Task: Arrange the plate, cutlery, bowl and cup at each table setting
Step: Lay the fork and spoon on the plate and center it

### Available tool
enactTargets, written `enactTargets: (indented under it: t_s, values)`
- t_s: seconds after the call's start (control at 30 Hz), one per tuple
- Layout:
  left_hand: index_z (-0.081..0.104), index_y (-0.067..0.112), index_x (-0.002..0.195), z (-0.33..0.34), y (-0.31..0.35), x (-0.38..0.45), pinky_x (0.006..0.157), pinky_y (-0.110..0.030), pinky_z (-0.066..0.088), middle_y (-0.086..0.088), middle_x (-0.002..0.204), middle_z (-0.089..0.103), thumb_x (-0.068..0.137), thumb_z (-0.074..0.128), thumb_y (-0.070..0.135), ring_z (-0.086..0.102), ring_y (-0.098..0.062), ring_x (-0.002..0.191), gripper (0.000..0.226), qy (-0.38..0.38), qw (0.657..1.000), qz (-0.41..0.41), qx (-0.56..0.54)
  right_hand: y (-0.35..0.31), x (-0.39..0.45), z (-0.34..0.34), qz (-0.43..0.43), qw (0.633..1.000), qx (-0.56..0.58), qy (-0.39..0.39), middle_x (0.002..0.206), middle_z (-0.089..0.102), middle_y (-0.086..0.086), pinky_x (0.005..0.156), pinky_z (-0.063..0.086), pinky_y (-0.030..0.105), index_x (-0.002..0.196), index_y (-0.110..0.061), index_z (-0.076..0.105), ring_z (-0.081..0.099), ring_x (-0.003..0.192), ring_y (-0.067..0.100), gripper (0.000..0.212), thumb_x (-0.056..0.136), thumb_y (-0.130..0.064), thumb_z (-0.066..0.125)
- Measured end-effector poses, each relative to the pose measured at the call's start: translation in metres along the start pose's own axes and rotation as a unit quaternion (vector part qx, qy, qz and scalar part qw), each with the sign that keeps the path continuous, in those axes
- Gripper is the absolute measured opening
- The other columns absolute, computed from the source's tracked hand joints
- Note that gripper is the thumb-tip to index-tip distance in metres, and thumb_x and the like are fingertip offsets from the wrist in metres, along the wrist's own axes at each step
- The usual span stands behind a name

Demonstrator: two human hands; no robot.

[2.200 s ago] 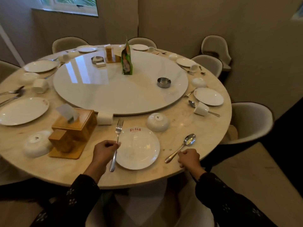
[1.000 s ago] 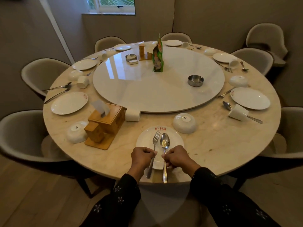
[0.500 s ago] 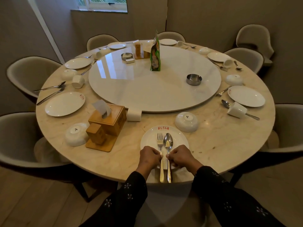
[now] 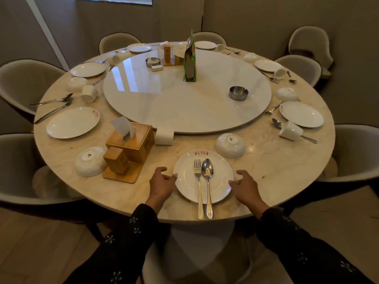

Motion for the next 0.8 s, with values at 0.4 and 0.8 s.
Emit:
enactTargets:
  t_s: [0.4, 0.8]
  values:
    - [0.055, 0.015, 0.126, 0.015, -0.022, -0.034, 0.062, -0.017, 0.052, -0.009, 0.120, 0.062, 0.095, 0.057, 0.014, 0.060, -0.017, 0.089, 0.031, 0.092, 0.994, -0.010, -0.062, -0.008, 0.034, 0.010, -0.053, 0.995, 0.061, -0.065, 0.107, 0.067, 0.009, 0.084, 0.054, 0.037, 0.124, -0.018, 0.058, 0.063, 0.095, 0.024, 0.037, 0.089, -0.004, 0.055]
    - [0.062, 0.016, 0.126, 0.019, -0.005, -0.021, 0.089, -0.043, 0.056, -0.011, 0.115, 0.068, 0.094, 0.058, 0.014, 0.065, -0.025, 0.100, 0.032, 0.168, 0.982, -0.027, -0.077, -0.008, 0.065, 0.016, -0.065, 0.987, 0.091, -0.118, 0.095, 0.064, 0.002, 0.081, 0.058, 0.043, 0.115, -0.021, 0.054, 0.065, 0.090, 0.023, 0.032, 0.087, -0.005, 0.058]
Point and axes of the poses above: each hand's wrist, its own x-axis towards the middle knuckle, its own z-axis out of the palm, y = z × x, the point moved 7 cm from there along x, towards the middle knuckle
